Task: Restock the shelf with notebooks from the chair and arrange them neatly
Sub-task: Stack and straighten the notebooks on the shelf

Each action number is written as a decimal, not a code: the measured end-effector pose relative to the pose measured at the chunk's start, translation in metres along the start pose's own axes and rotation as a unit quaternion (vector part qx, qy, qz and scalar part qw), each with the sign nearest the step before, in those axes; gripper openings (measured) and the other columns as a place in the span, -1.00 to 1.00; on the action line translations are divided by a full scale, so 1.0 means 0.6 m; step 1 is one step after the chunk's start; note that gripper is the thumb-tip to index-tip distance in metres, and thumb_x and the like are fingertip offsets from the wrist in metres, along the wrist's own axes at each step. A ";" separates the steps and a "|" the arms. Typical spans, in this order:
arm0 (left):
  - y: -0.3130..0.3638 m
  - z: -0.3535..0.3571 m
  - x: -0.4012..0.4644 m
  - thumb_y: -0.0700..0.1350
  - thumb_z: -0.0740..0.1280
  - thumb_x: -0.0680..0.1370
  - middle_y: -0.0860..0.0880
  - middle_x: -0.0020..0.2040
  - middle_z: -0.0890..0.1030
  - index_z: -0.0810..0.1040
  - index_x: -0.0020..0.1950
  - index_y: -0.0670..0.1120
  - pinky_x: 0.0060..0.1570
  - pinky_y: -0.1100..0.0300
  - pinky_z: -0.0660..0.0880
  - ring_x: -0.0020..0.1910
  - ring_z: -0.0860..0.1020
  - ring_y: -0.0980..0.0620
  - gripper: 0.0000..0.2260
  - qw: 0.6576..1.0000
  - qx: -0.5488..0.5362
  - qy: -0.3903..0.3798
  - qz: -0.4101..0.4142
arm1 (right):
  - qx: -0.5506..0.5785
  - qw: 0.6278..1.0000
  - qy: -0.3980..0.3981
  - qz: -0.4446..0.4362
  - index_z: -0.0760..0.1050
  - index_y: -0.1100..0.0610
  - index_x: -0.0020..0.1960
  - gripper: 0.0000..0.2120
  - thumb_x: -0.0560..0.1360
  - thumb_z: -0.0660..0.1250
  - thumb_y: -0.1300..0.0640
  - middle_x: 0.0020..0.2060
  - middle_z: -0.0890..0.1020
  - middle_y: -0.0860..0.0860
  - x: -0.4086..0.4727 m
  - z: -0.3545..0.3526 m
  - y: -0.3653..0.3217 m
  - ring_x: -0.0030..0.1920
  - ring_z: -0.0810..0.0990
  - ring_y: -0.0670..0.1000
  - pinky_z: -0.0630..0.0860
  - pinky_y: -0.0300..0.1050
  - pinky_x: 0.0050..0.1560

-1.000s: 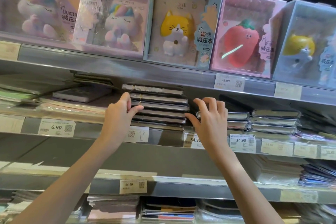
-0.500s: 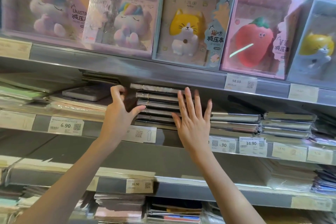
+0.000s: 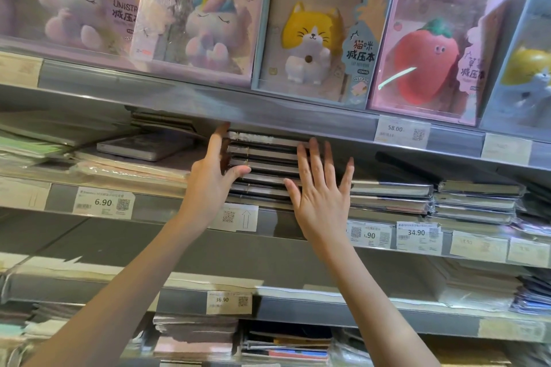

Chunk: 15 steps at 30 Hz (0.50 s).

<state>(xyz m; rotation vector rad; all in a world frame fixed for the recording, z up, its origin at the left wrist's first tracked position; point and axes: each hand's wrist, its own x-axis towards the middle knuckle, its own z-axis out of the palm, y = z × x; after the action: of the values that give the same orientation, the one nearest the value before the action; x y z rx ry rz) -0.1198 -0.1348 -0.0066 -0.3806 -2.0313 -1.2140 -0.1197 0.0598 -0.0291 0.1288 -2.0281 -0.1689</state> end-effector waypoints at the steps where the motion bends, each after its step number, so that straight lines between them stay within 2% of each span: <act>1: 0.001 0.000 0.000 -0.05 0.40 0.46 -0.16 0.12 0.59 0.14 0.43 0.05 0.15 -0.09 0.46 0.15 0.53 -0.14 -0.37 1.000 -0.002 0.000 0.001 | -0.001 1.000 -0.002 0.002 -0.10 -0.01 0.51 -0.45 0.59 -0.13 -0.19 0.49 -0.05 -0.06 0.001 -0.002 -0.001 0.50 -0.12 -0.01 -0.13 0.23 0.45; 6: -0.001 -0.001 -0.004 -0.04 0.39 0.47 -0.12 0.24 0.54 0.03 0.48 0.06 0.24 -0.05 0.41 0.24 0.48 -0.10 -0.29 0.999 -0.039 -0.020 -0.019 | -0.006 1.000 -0.001 0.005 -0.06 -0.02 0.51 -0.45 0.58 -0.07 -0.18 0.49 0.02 -0.03 -0.001 -0.016 0.003 0.49 0.00 0.04 -0.10 0.27 0.43; 9: -0.006 -0.005 0.001 0.02 0.39 0.46 -0.09 0.35 0.43 -0.04 0.50 0.10 0.32 -0.01 0.33 0.33 0.39 -0.07 -0.23 0.996 -0.065 -0.047 -0.046 | -0.003 0.999 0.006 0.047 0.09 0.05 0.49 -0.45 0.57 0.02 -0.15 0.44 0.28 0.08 0.002 -0.030 0.022 0.41 0.28 0.11 -0.04 0.29 0.42; 12: -0.003 -0.007 0.009 0.03 0.39 0.45 -0.01 0.36 0.42 0.07 0.50 0.07 0.35 0.05 0.30 0.35 0.37 0.02 -0.28 0.991 -0.111 -0.051 -0.061 | 0.005 0.998 0.003 0.067 0.28 0.15 0.40 -0.50 0.57 0.02 -0.11 0.28 0.49 0.14 0.006 -0.041 0.050 0.27 0.48 0.14 0.15 0.33 0.34; 15: 0.001 -0.001 0.013 0.00 0.40 0.45 0.04 0.33 0.44 0.13 0.47 0.05 0.34 0.08 0.30 0.33 0.38 0.06 -0.33 0.988 -0.132 -0.036 -0.065 | 0.028 0.996 -0.040 0.080 0.44 0.16 0.28 -0.49 0.55 -0.01 -0.14 0.11 0.61 0.14 0.009 -0.048 0.075 0.22 0.51 0.15 0.11 0.33 0.37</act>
<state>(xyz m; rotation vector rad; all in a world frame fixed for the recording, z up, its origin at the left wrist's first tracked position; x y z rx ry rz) -0.1244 -0.1360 -0.0002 -0.4293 -1.9842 -1.5781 -0.0970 0.1011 -0.0035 -0.0047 -2.1136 -0.0166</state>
